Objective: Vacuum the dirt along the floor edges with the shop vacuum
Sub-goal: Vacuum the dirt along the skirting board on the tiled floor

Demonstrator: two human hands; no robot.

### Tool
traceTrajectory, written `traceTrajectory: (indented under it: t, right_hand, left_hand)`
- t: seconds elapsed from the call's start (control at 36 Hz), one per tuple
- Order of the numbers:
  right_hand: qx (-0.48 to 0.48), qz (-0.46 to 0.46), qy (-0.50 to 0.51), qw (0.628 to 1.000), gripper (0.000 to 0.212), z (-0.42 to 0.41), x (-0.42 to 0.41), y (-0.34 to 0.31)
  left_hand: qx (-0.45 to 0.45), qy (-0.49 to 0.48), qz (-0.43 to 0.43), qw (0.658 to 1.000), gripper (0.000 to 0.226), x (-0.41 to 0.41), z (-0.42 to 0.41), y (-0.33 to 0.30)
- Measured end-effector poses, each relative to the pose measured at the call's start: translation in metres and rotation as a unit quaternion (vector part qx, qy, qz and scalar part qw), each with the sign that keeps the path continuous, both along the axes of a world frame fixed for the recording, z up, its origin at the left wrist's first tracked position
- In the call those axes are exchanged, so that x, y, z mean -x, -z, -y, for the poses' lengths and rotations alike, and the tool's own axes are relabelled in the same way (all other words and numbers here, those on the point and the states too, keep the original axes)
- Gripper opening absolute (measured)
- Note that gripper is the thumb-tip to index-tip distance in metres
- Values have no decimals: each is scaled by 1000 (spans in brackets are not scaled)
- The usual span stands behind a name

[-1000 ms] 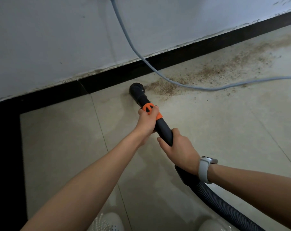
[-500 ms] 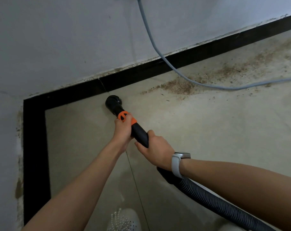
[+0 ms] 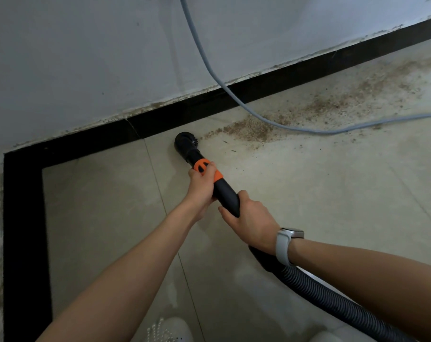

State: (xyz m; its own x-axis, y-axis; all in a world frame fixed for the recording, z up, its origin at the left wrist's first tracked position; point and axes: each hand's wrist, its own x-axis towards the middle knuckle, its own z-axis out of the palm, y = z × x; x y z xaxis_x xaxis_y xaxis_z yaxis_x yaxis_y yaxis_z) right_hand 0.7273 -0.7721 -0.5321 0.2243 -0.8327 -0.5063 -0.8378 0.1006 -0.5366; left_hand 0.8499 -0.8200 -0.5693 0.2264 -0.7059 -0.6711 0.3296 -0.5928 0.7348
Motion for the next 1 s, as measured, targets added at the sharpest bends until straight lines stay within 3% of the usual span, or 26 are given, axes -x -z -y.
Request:
traceTrajectory:
  t: [0.83, 1.0]
  right_hand:
    - [25, -26, 129, 991, 37, 29, 55, 1]
    - [52, -41, 102, 993, 35, 26, 55, 2]
  left_hand:
    - [-8, 138, -39, 990, 52, 72, 61, -3]
    - [3, 121, -36, 992, 50, 68, 59, 3]
